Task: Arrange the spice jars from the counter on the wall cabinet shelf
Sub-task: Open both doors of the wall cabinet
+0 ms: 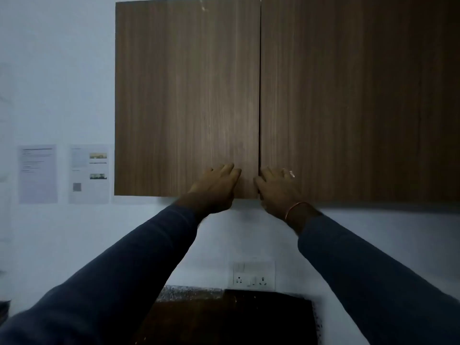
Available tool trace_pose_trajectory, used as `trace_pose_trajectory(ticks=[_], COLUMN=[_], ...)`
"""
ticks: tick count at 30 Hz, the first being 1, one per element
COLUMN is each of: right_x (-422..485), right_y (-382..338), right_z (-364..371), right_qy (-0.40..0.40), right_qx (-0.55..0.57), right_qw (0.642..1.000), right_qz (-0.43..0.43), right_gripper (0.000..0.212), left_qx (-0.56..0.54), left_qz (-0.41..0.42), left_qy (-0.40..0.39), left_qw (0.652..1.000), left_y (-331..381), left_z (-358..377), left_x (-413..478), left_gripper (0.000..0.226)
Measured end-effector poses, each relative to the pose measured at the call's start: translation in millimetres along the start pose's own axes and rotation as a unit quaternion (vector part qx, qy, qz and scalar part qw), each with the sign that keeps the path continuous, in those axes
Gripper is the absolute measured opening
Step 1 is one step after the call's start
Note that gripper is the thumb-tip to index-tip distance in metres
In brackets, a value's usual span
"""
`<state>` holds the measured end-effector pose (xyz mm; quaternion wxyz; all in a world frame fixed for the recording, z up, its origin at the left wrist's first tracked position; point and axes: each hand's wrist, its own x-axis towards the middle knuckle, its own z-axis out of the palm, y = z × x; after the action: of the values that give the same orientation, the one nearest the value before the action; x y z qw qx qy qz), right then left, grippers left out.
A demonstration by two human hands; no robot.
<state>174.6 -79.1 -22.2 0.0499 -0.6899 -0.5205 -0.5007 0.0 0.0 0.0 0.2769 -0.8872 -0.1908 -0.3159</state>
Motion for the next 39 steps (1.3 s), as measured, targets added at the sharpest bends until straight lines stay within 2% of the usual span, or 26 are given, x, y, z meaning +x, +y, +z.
trace_pose_trajectory(ticks=[3,5,7,13,17,20,22,23,25,27,29,31,34,36,37,39], right_x=[13,20,24,27,25,8,-6,-14,-32,-52,-74,-94,-119,-127,-129,-131], right_y=[-7,-11,-9,2,0,0,4,8,18,29,37,44,65,77,85,96], right_z=[18,28,38,52,56,52,43,35,13,-13,-41,-70,-113,-139,-151,-166], right_qy=[-0.035,-0.036,-0.039,-0.031,-0.01,0.005,0.023,0.032,0.049,0.071,0.091,0.121,0.173,0.196,0.207,0.203], right_qx=[-0.021,-0.034,-0.042,-0.089,-0.097,-0.089,-0.096,-0.097,-0.091,-0.069,-0.022,0.05,0.174,0.254,0.283,0.348], right_qw=[0.999,0.999,0.998,0.994,0.995,0.996,0.994,0.993,0.992,0.991,0.99,0.987,0.969,0.945,0.929,0.894], right_qz=[0.025,0.02,0.027,0.047,0.025,-0.004,-0.038,-0.052,-0.072,-0.092,-0.104,-0.095,-0.029,0.066,0.116,0.197], right_gripper=[0.088,0.1,0.104,0.097,0.085,0.074,0.06,0.054,0.044,0.035,0.029,0.028,0.032,0.042,0.049,0.062], left_qx=[-0.024,-0.032,-0.028,-0.047,-0.053,-0.091,-0.171,-0.246,-0.424,-0.565,-0.643,-0.684,-0.702,-0.71,-0.729,-0.789], left_qz=[0.019,0.041,0.056,0.076,0.073,0.03,-0.019,-0.055,-0.124,-0.108,-0.087,-0.066,0.006,0.014,0.011,0.032], left_qy=[-0.003,-0.006,-0.01,-0.003,0.007,-0.002,0.009,0.022,0.018,0.001,0.052,0.123,0.183,0.217,0.226,0.216], left_qw=[1.0,0.999,0.998,0.996,0.996,0.995,0.985,0.967,0.897,0.818,0.759,0.715,0.688,0.67,0.646,0.575], left_y=[-11,-17,-22,-27,-20,-13,-2,7,30,59,87,107,138,160,174,203], left_z=[17,27,32,31,33,24,11,6,-3,-10,-22,-33,-49,-58,-64,-80], left_x=[7,9,9,6,7,13,20,26,42,57,67,69,67,67,68,65], left_gripper=[0.059,0.06,0.061,0.06,0.059,0.059,0.053,0.048,0.047,0.048,0.049,0.051,0.047,0.041,0.038,0.037])
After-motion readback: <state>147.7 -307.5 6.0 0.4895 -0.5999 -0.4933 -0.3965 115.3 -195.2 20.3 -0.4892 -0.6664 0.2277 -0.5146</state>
